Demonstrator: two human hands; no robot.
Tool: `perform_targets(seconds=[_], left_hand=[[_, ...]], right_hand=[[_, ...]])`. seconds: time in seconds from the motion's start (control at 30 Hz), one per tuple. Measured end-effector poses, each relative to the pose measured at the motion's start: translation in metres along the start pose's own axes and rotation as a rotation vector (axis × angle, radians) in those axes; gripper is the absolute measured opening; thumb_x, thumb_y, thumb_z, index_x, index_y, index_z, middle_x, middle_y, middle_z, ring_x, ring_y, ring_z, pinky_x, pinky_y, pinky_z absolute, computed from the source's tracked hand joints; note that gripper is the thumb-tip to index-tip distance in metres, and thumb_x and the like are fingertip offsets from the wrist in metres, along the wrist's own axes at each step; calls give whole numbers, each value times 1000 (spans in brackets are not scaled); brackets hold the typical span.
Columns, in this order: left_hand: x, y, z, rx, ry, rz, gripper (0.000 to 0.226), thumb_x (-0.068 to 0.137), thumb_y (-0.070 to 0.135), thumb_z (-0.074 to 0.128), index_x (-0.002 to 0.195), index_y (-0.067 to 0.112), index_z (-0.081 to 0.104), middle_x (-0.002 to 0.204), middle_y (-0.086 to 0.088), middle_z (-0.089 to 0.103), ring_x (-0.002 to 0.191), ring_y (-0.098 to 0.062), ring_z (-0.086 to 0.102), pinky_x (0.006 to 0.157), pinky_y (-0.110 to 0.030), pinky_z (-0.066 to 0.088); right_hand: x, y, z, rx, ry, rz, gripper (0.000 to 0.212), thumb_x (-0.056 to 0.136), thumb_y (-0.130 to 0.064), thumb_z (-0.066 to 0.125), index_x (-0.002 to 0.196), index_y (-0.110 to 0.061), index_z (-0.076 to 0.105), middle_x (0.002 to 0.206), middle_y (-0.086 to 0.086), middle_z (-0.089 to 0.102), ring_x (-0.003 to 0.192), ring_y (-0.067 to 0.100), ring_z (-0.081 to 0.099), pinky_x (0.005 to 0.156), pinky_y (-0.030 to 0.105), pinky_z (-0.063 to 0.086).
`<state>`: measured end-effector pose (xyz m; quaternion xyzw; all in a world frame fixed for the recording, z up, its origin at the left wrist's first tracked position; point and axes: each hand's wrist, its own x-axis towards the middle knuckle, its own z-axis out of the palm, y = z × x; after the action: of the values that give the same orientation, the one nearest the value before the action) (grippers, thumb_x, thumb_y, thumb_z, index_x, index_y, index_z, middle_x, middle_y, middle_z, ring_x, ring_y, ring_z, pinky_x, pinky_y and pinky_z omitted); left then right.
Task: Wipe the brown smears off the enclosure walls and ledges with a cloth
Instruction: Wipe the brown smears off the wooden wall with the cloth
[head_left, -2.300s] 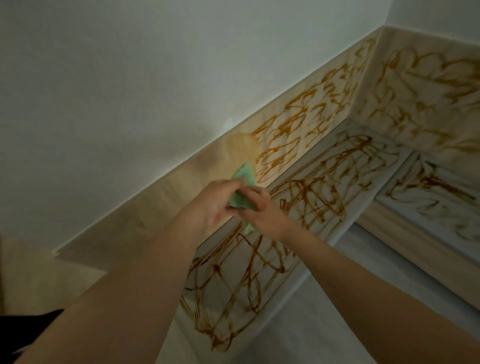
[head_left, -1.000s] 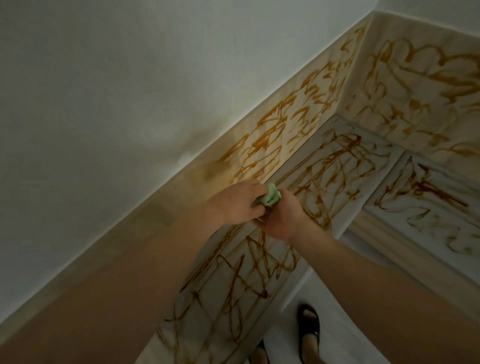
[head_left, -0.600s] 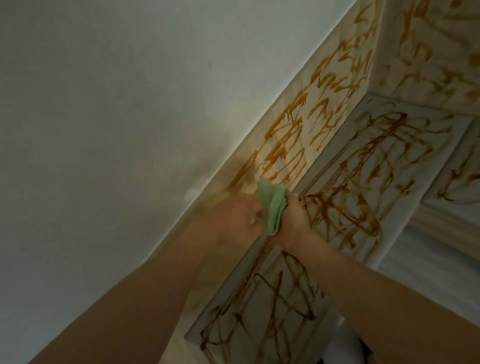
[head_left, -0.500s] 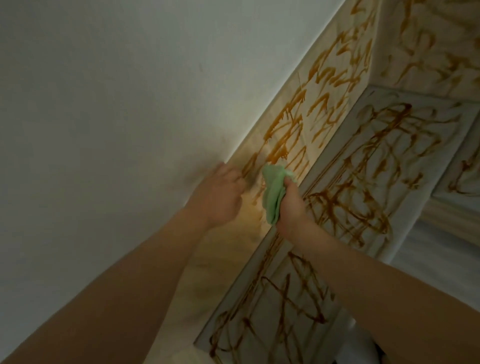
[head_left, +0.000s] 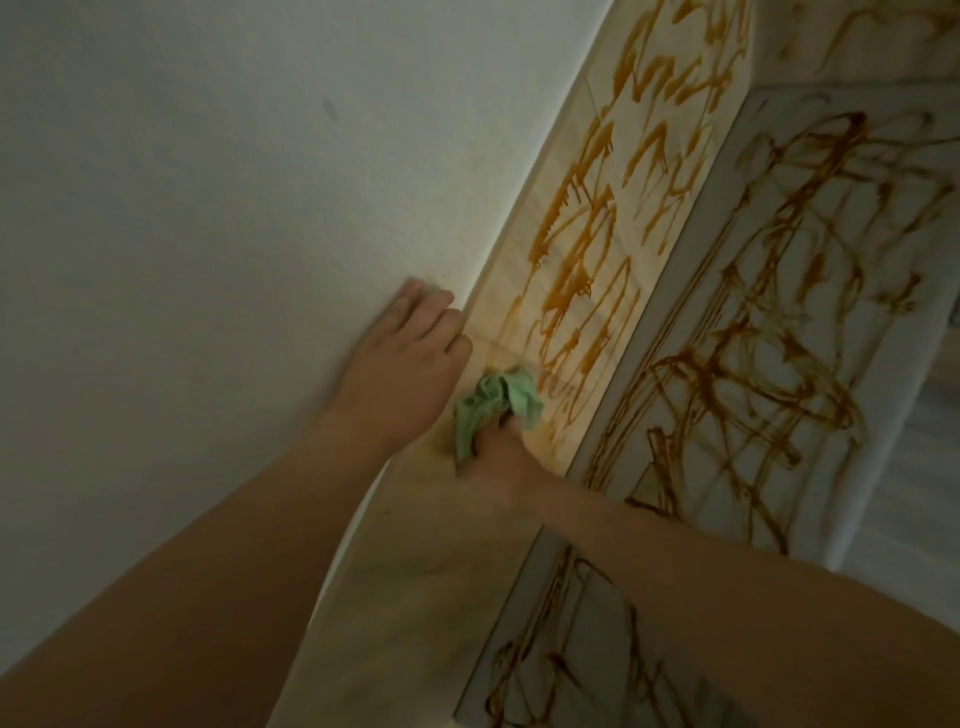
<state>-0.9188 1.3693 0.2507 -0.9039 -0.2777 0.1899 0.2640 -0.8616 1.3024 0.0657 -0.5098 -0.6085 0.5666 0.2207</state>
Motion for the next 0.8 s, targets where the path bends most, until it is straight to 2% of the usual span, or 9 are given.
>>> perform_targets(seconds=[0.03, 0.13, 0.2, 0.3, 0.4, 0.5, 0.6, 0.7, 0.8], left_hand=[[4, -2, 1, 13, 9, -7, 25, 93, 10, 44, 102, 8, 68, 116, -18, 64, 132, -39, 51, 122, -57, 27], [18, -7, 4, 39, 35, -58, 25, 97, 7, 40, 108, 8, 63, 120, -19, 62, 134, -40, 50, 124, -55, 23], [30, -8, 5, 58, 63, -83, 27, 100, 7, 35, 111, 8, 60, 122, -19, 61, 135, -40, 49, 125, -54, 22], [44, -9, 7, 103, 43, -122, 34, 103, 11, 30, 122, 4, 57, 130, -21, 59, 138, -40, 45, 125, -56, 21], [46, -12, 12, 190, -20, -113, 52, 105, 14, 18, 145, -2, 48, 149, -25, 49, 146, -42, 36, 125, -59, 16], [44, -14, 14, 273, -83, -48, 59, 107, 16, 6, 151, -2, 41, 155, -25, 44, 149, -43, 31, 123, -64, 13], [47, -13, 11, 277, -102, -51, 54, 107, 18, 16, 152, -1, 39, 156, -23, 43, 150, -42, 31, 123, -64, 14], [49, -8, 9, 235, -73, -101, 54, 107, 22, 21, 154, -1, 38, 159, -24, 40, 152, -40, 28, 124, -62, 13], [61, 4, 10, 149, -134, -166, 66, 109, 38, 17, 162, -1, 16, 168, -24, 19, 158, -38, 8, 126, -57, 5]], right_hand=[[13, 1, -22, -30, 34, 64, 55, 104, -21, 45, 151, 5, 34, 152, 23, 41, 144, 40, 28, 117, 28, 9], [49, 1, -87, 99, 318, 97, 69, 98, -10, 49, 157, 7, 19, 157, 29, 31, 145, 42, 31, 121, 36, 23], [39, -9, -94, 125, 526, 4, 65, 97, -10, 54, 156, 2, 29, 160, 24, 24, 146, 37, 32, 118, 38, 37], [-7, -20, -59, 150, 534, -129, 60, 93, -18, 64, 147, -5, 40, 145, 13, 35, 125, 31, 48, 105, 43, 50], [-14, -3, -46, 82, 295, -97, 73, 86, -35, 76, 146, -16, 40, 140, 9, 35, 124, 32, 46, 104, 45, 48], [17, 4, -75, 113, 405, -116, 79, 74, -58, 66, 140, -22, 41, 131, 6, 35, 123, 32, 40, 107, 50, 44], [41, -4, -111, 384, 569, 30, 74, 78, -56, 58, 141, -24, 37, 129, 4, 39, 121, 29, 46, 106, 48, 45], [38, -7, -99, 395, 666, 69, 79, 87, -44, 62, 153, -18, 27, 142, 6, 36, 128, 27, 44, 106, 43, 46], [27, 8, -48, 231, 505, 58, 83, 89, -52, 43, 162, -20, 24, 167, 8, 15, 153, 29, 16, 124, 45, 28]])
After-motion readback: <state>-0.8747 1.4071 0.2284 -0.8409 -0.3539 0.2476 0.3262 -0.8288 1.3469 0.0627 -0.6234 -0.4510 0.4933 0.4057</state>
